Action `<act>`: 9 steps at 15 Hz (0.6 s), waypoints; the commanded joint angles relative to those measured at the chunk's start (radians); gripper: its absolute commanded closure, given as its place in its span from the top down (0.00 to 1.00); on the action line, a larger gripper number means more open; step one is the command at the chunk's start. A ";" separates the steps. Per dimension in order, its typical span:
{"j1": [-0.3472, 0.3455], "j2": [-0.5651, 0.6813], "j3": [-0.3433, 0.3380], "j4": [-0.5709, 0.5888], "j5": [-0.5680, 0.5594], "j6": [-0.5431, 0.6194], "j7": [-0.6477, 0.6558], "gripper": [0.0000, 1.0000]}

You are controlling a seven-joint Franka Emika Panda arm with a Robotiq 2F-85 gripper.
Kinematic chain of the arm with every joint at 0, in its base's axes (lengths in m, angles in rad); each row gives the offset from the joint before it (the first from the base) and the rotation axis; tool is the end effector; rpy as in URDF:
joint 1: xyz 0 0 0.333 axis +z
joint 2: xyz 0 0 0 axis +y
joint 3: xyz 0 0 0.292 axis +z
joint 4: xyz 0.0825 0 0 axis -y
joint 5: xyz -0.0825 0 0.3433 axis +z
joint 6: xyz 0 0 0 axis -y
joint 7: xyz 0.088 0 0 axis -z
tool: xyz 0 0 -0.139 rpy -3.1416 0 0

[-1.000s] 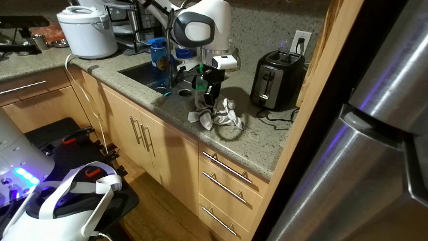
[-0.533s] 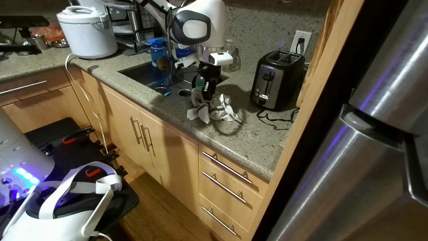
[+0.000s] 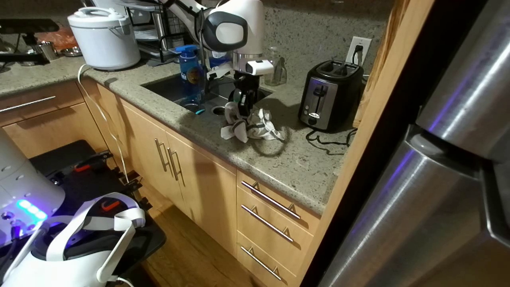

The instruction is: Use the cloth to wipe the right side of the counter

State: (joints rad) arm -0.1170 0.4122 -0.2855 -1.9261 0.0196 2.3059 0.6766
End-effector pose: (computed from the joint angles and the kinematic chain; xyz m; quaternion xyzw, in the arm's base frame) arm 0.5372 -0.2229 0.2558 0.8590 -0.5094 -0.0010 0.0500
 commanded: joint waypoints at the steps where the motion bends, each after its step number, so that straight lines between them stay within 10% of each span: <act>1: 0.000 0.015 0.013 0.033 0.005 -0.027 0.008 0.04; 9: -0.038 0.061 0.074 0.212 0.147 -0.290 -0.055 0.04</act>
State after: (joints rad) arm -0.1329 0.4378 -0.2276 -1.8086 0.1310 2.1074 0.6392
